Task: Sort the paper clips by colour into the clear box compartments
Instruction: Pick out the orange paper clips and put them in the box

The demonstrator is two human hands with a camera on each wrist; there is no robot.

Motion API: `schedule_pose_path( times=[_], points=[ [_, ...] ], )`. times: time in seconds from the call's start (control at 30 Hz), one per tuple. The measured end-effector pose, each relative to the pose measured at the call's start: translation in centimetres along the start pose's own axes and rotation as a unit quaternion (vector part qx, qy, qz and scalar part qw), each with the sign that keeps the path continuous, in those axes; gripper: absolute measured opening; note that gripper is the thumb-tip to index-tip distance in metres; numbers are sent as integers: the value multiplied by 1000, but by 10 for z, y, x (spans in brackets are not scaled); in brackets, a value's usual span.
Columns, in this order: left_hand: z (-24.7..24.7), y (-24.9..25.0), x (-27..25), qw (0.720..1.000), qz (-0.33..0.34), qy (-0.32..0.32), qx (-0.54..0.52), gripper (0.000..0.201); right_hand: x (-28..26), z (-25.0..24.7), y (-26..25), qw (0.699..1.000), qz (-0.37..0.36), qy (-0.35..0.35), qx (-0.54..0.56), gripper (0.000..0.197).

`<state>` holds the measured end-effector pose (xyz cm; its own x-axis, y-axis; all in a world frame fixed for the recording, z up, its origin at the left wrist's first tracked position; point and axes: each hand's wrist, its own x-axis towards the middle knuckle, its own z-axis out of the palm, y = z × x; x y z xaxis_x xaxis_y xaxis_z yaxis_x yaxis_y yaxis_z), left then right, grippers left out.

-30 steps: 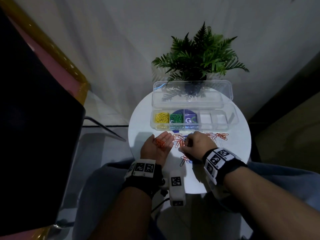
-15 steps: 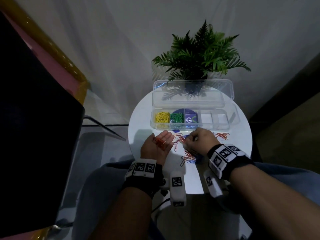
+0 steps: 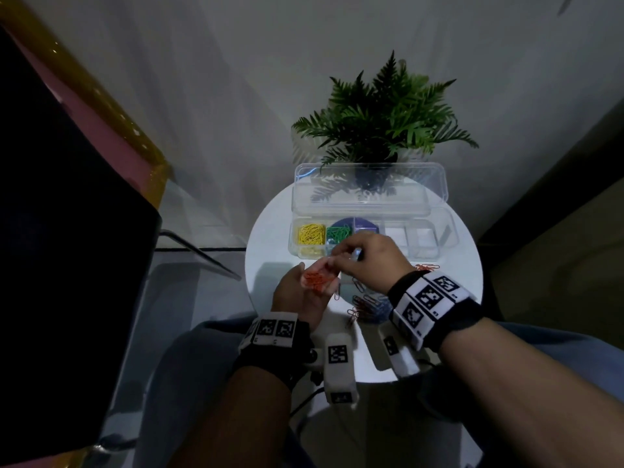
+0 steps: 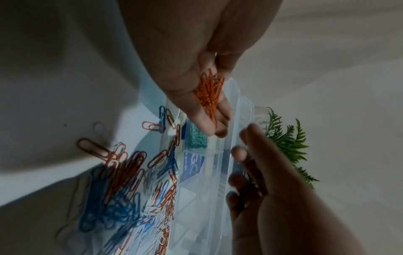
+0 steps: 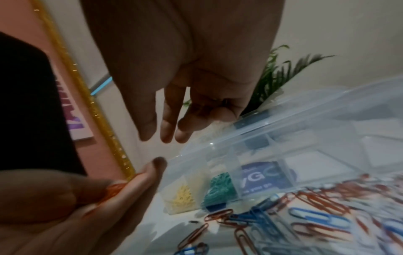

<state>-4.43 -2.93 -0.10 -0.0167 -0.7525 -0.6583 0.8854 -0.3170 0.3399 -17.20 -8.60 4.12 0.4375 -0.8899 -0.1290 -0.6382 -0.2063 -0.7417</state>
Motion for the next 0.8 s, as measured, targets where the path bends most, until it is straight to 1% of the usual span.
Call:
schedule_pose_path(
  times=[0.07, 0.1, 0.13, 0.23, 0.27, 0.3, 0.37, 0.43, 0.47, 0.57, 0.6, 0.7, 0.8],
  points=[
    [-1, 2, -2, 999, 15, 37, 1, 44, 1, -4, 9, 998, 36, 44, -1, 12],
    [-2, 4, -3, 999, 18, 47, -1, 42, 0, -3, 14, 997, 56, 48, -23, 12],
    [-2, 6, -5, 998, 22, 53, -6, 42, -1, -1, 20, 995, 75, 35, -53, 13],
    [-5, 11, -5, 997, 29, 68, -16, 42, -6, 15, 31, 981, 125, -56, -137, 18],
    [-5, 12, -6, 997, 30, 71, -16, 42, -6, 21, 32, 974, 131, -78, -165, 22],
    [-6, 12, -6, 996, 31, 76, -16, 42, -6, 26, 31, 968, 130, -90, -197, 29],
    [-7, 13, -7, 996, 33, 83, -17, 43, -5, 35, 27, 952, 120, -93, -267, 43],
    [-6, 14, -8, 996, 30, 81, -23, 42, -3, 41, 23, 943, 111, -86, -300, 47],
    [-5, 15, -8, 996, 30, 75, -28, 42, -2, 43, 22, 945, 107, -85, -296, 44],
    [-3, 16, -8, 996, 28, 75, -30, 42, 1, 44, 23, 962, 116, -72, -238, 22],
    [-3, 16, -8, 997, 27, 72, -33, 41, 1, 42, 25, 966, 122, -64, -220, 20],
    [-3, 14, -8, 997, 26, 54, -41, 37, -1, 34, 32, 973, 120, -35, -193, 24],
    [-3, 13, -6, 997, 18, 68, -31, 41, -4, 25, 41, 975, 119, -26, -186, 22]
  ],
)
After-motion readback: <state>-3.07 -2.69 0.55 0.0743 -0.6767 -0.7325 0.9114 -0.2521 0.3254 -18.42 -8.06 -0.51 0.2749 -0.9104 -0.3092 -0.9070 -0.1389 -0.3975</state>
